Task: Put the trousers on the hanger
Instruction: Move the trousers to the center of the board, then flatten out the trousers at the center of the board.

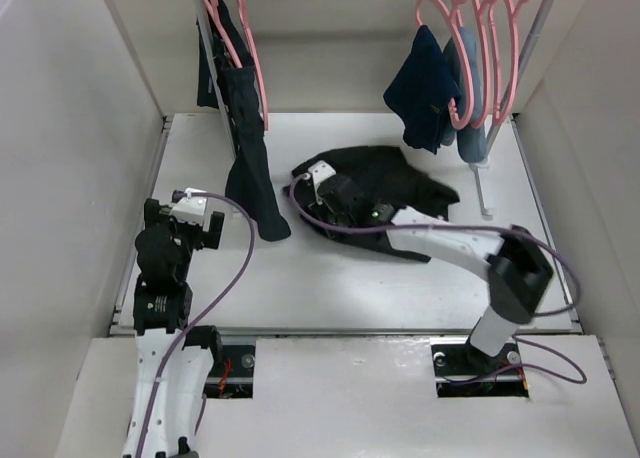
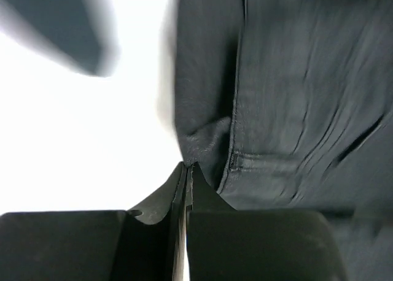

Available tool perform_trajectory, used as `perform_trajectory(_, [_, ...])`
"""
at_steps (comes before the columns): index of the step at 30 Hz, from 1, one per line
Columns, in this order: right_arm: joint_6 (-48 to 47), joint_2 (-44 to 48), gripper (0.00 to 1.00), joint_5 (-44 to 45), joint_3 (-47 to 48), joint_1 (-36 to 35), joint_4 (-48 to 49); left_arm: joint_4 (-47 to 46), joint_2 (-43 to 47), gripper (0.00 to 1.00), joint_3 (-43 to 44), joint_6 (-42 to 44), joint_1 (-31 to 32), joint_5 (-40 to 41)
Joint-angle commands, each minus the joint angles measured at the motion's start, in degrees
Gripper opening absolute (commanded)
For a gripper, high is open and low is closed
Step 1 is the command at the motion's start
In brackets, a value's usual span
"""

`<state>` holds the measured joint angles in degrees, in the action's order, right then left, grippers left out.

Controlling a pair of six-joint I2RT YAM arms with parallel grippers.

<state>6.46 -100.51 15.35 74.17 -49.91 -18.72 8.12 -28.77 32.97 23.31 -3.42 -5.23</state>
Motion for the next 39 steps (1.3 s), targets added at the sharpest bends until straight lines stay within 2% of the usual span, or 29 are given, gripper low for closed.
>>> perform_trajectory(1, [3.20, 12.52, 0.00, -13.82, 1.06, -6.33, 12.55, 0.40, 1.79, 0.99, 0.16, -1.43, 0.26, -2.84])
perform_trajectory(2, [4.60, 13.23, 0.00, -13.86, 1.06, -6.34, 13.09, 0.41, 1.79, 0.99, 0.16, -1.43, 0.26, -3.55])
perform_trajectory(3, [8.10, 13.23, 0.07, -12.38, 1.06, -6.34, 12.49, 1.10, 1.79, 0.99, 0.77, -0.90, 0.26, -4.34])
perform_trajectory(4, [9.17, 13.23, 0.29, -9.58, 1.58, -6.34, 11.35, 1.11, 1.79, 0.99, 1.56, 0.06, 0.26, -6.00])
perform_trajectory(5, [9.71, 12.45, 0.57, -8.77, 1.59, -6.34, 9.95, 1.72, 1.10, 0.99, 1.57, 0.76, 0.26, -6.89])
perform_trajectory(6, [9.71, 11.14, 0.75, -8.76, 1.59, -6.34, 6.63, 2.51, 1.09, 0.99, 2.18, 1.38, 0.26, -7.59])
perform_trajectory(7, [9.71, 10.52, 0.89, -8.76, 1.59, -6.34, 4.68, 3.04, 1.09, 0.99, 2.18, 2.17, 1.04, -8.12])
perform_trajectory(9, [10.24, 10.51, 0.93, -9.29, -0.24, -6.86, 2.99, 6.37, 1.09, 0.99, 2.71, 6.63, 1.57, -10.58])
perform_trajectory(11, [10.76, 12.00, 0.94, -9.29, -3.05, -6.87, 3.95, 10.05, 1.09, 0.99, 3.32, 9.55, 1.57, -11.99])
perform_trajectory(14, [8.23, 13.84, 0.88, -9.63, -7.54, -6.87, 6.85, 13.75, 1.62, 0.99, 3.33, 14.47, 1.57, -13.65])
perform_trajectory(16, [4.37, 13.15, 0.88, -10.17, -6.94, -10.11, 6.86, 17.18, 1.62, 0.99, 3.33, 17.02, 1.57, -14.36])
perform_trajectory(18, [-1.52, 9.73, 0.88, -10.17, -4.84, -13.09, 5.90, 17.19, 0.91, 0.99, 3.33, 16.16, 1.57, -10.79])
perform_trajectory(19, [-4.93, 6.41, 0.88, -10.17, -2.13, -15.80, 4.67, 16.32, -0.39, 0.99, 3.33, 13.63, 1.57, -6.67])
perform_trajectory(20, [-6.27, 4.55, 0.89, -10.17, -0.62, -17.05, 4.05, 16.31, -0.40, 0.99, 3.33, 13.60, 1.57, -6.63])
perform_trajectory(21, [-7.24, 2.53, 0.89, -10.17, 0.96, -18.19, 3.52, 15.36, -1.19, 0.99, 3.33, 8.38, 1.57, -4.19])
perform_trajectory(22, [-7.95, 0.51, 0.89, -10.17, 2.37, -19.77, 3.52, 13.17, -1.20, 0.99, 3.33, 5.29, 1.57, 1.05])
perform_trajectory(25, [-8.57, -7.58, 0.91, -11.04, 8.34, -21.72, 3.51, 11.48, -1.72, 0.99, 3.33, -3.41, 1.57, 8.55])
perform_trajectory(30, [-7.95, -16.99, 0.89, -10.97, 14.94, -23.83, 3.52, 10.07, -1.11, 0.99, 3.33, -8.01, 1.57, 14.01])
perform_trajectory(32, [-6.11, -19.54, 0.75, -9.13, 15.56, -23.83, 3.52, 10.07, -0.50, 0.99, 3.94, -8.63, 1.57, 16.21])
perform_trajectory(33, [-5.41, -20.07, 0.62, -8.42, 15.56, -23.83, 3.52, 10.07, -0.49, 0.99, 4.46, -8.63, 1.57, 16.22])
perform_trajectory(34, [-4.36, -20.08, 0.28, -8.41, 15.56, -23.83, 3.52, 10.07, 0.03, 0.99, 4.47, -8.63, 1.57, 16.22])
perform_trajectory(35, [-4.35, -20.08, 0.18, -8.41, 15.04, -23.83, 4.12, 10.07, 0.03, 0.99, 4.99, -8.63, 1.57, 16.22])
perform_trajectory(37, [-4.35, -19.21, 0.02, -9.11, 14.43, -23.83, 4.91, 10.07, 0.56, 0.99, 5.00, -8.63, 1.57, 15.69])
perform_trajectory(39, [-3.21, -16.92, 0.00, -8.24, 13.89, -23.83, 5.45, 10.07, 0.56, 0.98, 5.52, -8.63, 1.57, 15.69])
